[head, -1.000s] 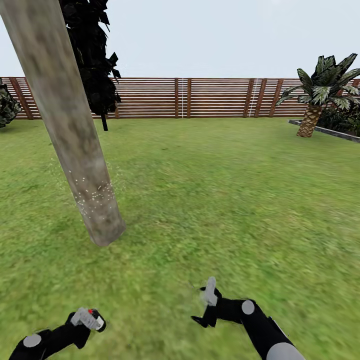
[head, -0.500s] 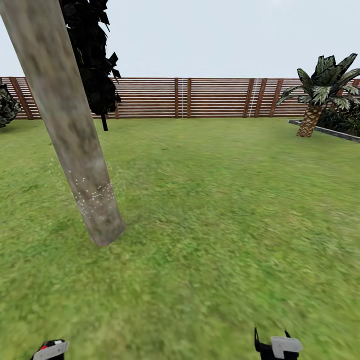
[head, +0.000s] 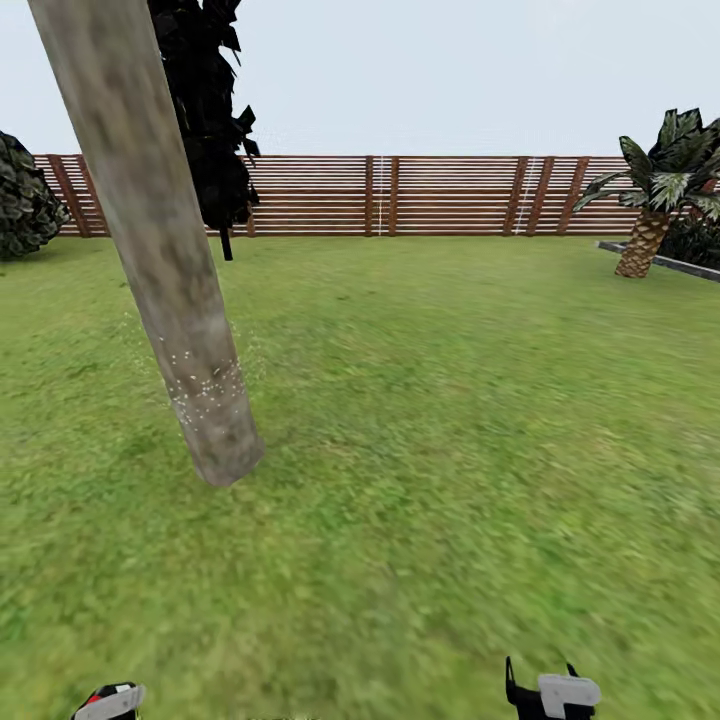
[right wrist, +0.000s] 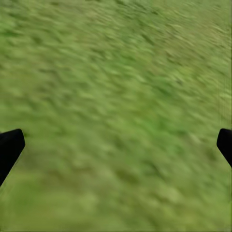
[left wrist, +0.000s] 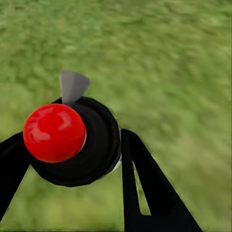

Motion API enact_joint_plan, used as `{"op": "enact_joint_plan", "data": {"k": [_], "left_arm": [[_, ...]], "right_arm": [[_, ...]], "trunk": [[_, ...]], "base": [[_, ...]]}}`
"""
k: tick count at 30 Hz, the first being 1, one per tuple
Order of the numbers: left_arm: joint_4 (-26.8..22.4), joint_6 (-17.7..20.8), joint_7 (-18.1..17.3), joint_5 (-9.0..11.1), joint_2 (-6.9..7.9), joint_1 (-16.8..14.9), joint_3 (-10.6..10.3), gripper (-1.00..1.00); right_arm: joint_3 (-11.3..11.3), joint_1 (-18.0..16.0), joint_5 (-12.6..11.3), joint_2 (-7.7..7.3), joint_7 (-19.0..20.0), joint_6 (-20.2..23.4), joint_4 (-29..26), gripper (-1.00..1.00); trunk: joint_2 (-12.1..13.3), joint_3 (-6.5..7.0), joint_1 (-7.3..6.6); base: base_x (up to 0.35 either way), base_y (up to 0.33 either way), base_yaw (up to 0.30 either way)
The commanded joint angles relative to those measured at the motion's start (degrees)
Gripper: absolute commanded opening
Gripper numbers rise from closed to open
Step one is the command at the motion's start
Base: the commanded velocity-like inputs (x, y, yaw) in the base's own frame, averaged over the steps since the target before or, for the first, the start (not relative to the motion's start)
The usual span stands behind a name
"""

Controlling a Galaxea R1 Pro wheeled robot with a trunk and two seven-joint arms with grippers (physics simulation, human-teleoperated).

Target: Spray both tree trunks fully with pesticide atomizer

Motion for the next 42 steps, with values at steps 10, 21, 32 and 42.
{"op": "enact_joint_plan", "data": {"k": [10,21,32,42], "left_arm": [[0.03,-0.22,-0.56,0.09,-0.02,-0.06,0.60,-1.00],[0.03,-0.21,-0.38,0.17,-0.02,-0.01,0.62,-1.00],[0.01,-0.18,0.57,0.24,-0.02,-0.02,0.69,-1.00],[-0.04,-0.20,0.60,0.27,-0.02,-0.03,0.69,-1.00]], "right_arm": [[-0.22,-0.04,0.80,0.08,-0.34,-0.10,0.13,1.00],[-0.22,-0.04,0.90,0.83,-0.34,-0.10,0.16,1.00],[-0.22,-0.04,0.91,1.02,-0.25,-0.16,0.16,1.00],[-0.22,-0.04,0.91,1.13,-0.25,-0.17,0.16,1.00]], "trunk": [[-0.02,-0.22,-0.01],[3.59,1.12,-1.99],[8.00,2.59,-4.40],[8.00,2.08,-4.40]], "base": [[0.000,0.000,0.278],[0.000,0.000,0.277],[0.000,0.000,0.263],[0.000,0.000,0.253]]}}
